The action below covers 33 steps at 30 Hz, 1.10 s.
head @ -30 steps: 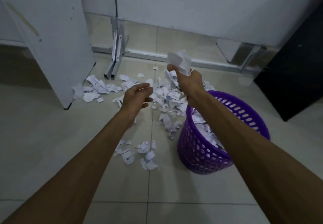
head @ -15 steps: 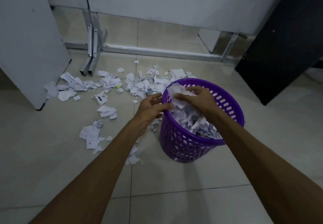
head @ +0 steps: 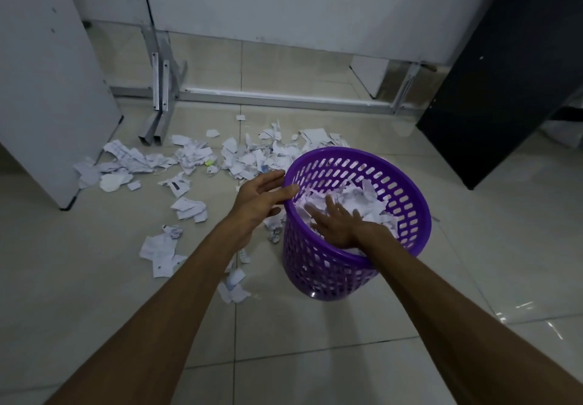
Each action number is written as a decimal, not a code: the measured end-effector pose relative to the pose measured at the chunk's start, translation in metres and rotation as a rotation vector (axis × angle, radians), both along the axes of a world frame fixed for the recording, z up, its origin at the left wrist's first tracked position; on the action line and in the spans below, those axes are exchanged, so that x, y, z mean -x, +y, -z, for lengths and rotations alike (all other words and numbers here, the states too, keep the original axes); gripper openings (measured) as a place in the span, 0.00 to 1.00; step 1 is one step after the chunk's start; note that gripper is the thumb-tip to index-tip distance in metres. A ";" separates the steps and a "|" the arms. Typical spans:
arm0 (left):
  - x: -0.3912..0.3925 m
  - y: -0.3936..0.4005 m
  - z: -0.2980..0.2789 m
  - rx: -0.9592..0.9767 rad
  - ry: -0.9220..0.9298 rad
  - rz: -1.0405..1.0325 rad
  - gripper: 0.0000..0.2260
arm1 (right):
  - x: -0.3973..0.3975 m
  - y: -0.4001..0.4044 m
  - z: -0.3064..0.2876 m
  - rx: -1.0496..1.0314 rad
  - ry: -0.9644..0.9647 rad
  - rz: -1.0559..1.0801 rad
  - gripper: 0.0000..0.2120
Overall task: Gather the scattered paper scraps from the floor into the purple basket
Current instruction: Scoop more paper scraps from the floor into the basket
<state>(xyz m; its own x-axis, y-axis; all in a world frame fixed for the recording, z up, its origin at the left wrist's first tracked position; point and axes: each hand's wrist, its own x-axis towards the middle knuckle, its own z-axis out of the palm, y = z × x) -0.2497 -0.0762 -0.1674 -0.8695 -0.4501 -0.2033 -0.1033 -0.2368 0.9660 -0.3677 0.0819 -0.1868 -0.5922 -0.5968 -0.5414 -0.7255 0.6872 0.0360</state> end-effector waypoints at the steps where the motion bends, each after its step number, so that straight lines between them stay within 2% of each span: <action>1: 0.000 0.000 0.000 0.004 0.000 -0.003 0.23 | 0.001 0.000 0.002 -0.036 -0.020 0.004 0.33; 5: -0.001 0.000 0.001 0.009 -0.004 0.001 0.23 | 0.006 -0.001 0.009 -0.155 -0.094 -0.003 0.35; 8: -0.002 0.000 0.001 0.019 -0.012 -0.002 0.23 | 0.007 -0.001 0.012 -0.136 -0.149 0.055 0.36; 10: -0.002 0.000 0.001 0.024 -0.018 -0.002 0.22 | 0.009 -0.002 0.009 -0.012 -0.173 0.095 0.33; 13: -0.004 0.000 0.000 0.033 -0.022 0.000 0.22 | 0.012 0.001 -0.006 0.338 -0.266 0.252 0.25; 15: -0.005 0.001 -0.001 0.046 -0.034 -0.004 0.23 | 0.011 0.004 -0.020 0.517 -0.278 0.324 0.24; 18: -0.008 0.001 0.001 0.070 -0.040 -0.022 0.21 | 0.010 0.009 -0.040 0.674 -0.275 0.340 0.26; 20: -0.013 -0.001 0.003 0.063 -0.035 -0.041 0.18 | 0.008 0.008 -0.055 0.751 -0.214 0.320 0.28; 23: -0.023 -0.011 0.008 0.044 -0.053 -0.067 0.15 | 0.008 0.000 -0.070 0.762 0.030 0.227 0.22; 25: -0.031 -0.021 0.013 0.036 -0.077 -0.095 0.13 | 0.000 -0.015 -0.080 0.810 0.118 0.184 0.18; 30: -0.060 -0.051 0.027 0.019 -0.154 -0.157 0.09 | -0.042 -0.067 -0.097 1.028 0.133 0.026 0.17; 33: -0.083 -0.067 0.042 0.019 -0.180 -0.173 0.09 | -0.072 -0.096 -0.083 1.056 0.049 -0.077 0.17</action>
